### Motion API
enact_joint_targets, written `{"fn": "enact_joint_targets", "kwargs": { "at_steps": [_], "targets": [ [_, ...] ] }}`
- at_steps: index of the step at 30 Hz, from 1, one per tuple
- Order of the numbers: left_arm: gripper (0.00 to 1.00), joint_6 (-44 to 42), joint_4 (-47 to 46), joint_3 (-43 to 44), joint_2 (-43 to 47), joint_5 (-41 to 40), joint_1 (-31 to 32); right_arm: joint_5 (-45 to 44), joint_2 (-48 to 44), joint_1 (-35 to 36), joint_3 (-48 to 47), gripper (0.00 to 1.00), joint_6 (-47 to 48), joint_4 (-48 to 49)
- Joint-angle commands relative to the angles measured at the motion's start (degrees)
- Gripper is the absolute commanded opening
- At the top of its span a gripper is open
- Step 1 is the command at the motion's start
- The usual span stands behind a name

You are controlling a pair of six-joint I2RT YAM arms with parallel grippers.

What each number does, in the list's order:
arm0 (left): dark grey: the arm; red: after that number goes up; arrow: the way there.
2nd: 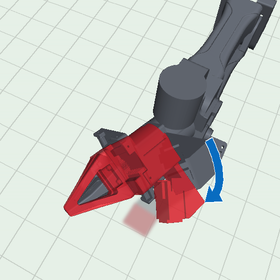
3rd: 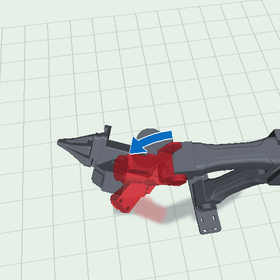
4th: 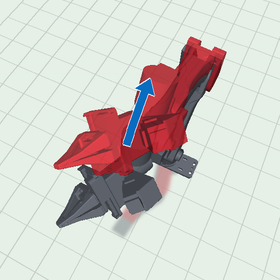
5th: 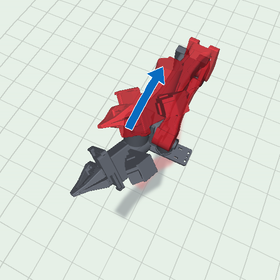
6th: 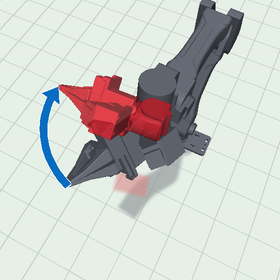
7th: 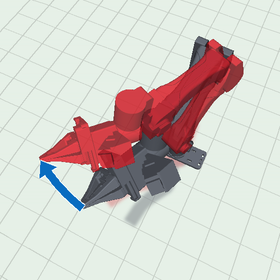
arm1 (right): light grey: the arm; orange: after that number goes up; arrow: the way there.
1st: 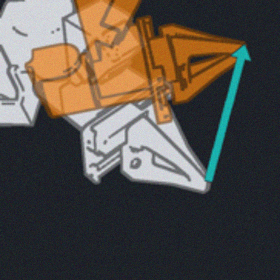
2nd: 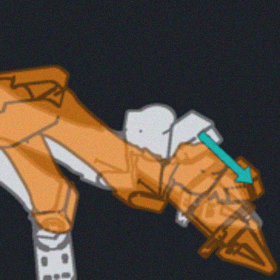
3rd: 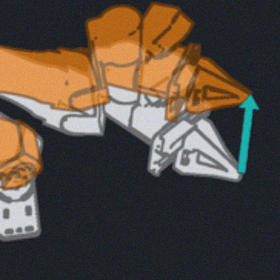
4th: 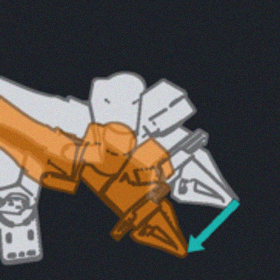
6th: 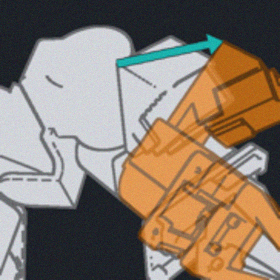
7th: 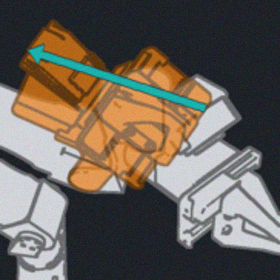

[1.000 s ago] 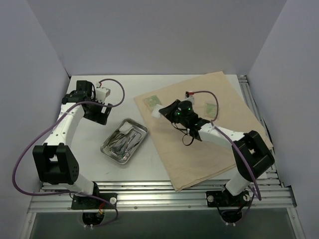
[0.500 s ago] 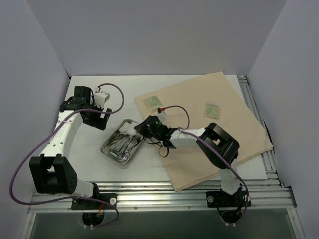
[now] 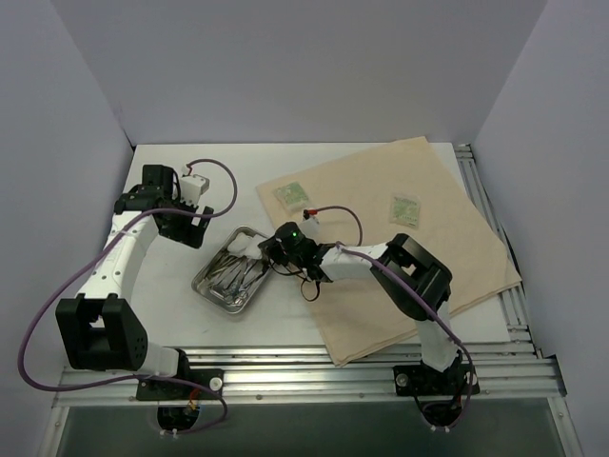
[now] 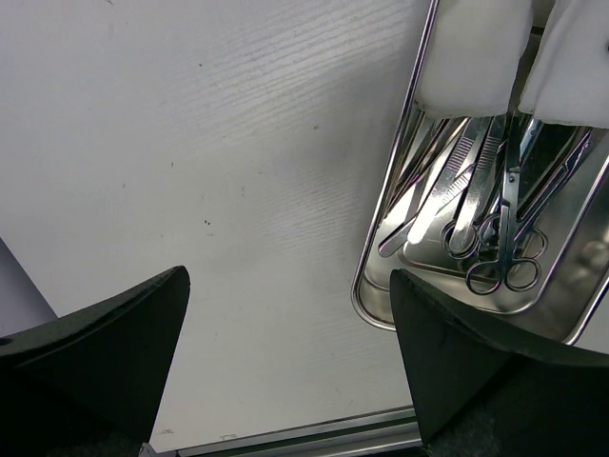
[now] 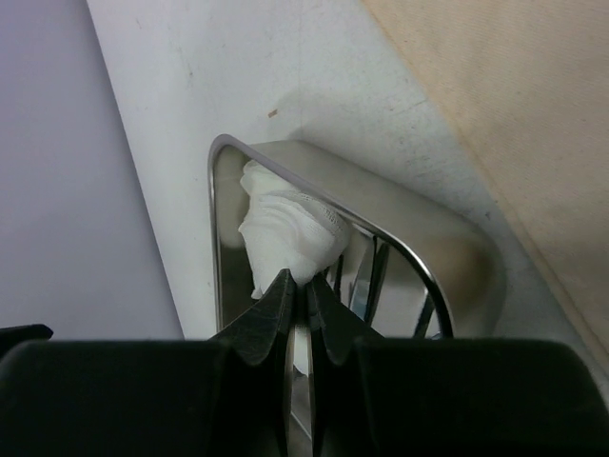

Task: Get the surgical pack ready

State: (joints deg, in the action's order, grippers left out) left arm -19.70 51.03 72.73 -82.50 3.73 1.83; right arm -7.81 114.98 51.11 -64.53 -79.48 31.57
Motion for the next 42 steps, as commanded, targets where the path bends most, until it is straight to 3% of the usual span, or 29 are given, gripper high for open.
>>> {"fn": "enact_joint_targets", "kwargs": {
  "at_steps": [1, 23, 28, 42],
  "targets": [
    [0.96, 0.1, -2.4, 0.1, 1.3, 0.8, 0.0, -2.7, 0.7, 0.5, -0.9, 0.0, -3.0, -4.0],
    [0.96, 0.1, -2.2, 0.5, 1.1, 0.2, 0.0, -3.7, 4.1, 0.3, -5.6, 0.0, -4.5, -8.4],
    [0.96, 0.1, -1.9, 0.7, 1.1, 0.3, -0.1, -4.1, 4.0, 0.2, -6.3, 0.19, -4.8, -10.3],
    [0.96, -0.2, -1.9, 1.0, 1.2, 0.3, -0.2, -13.2, -2.1, 0.9, -10.3, 0.29, 1.5, -17.7]
  ]
}}
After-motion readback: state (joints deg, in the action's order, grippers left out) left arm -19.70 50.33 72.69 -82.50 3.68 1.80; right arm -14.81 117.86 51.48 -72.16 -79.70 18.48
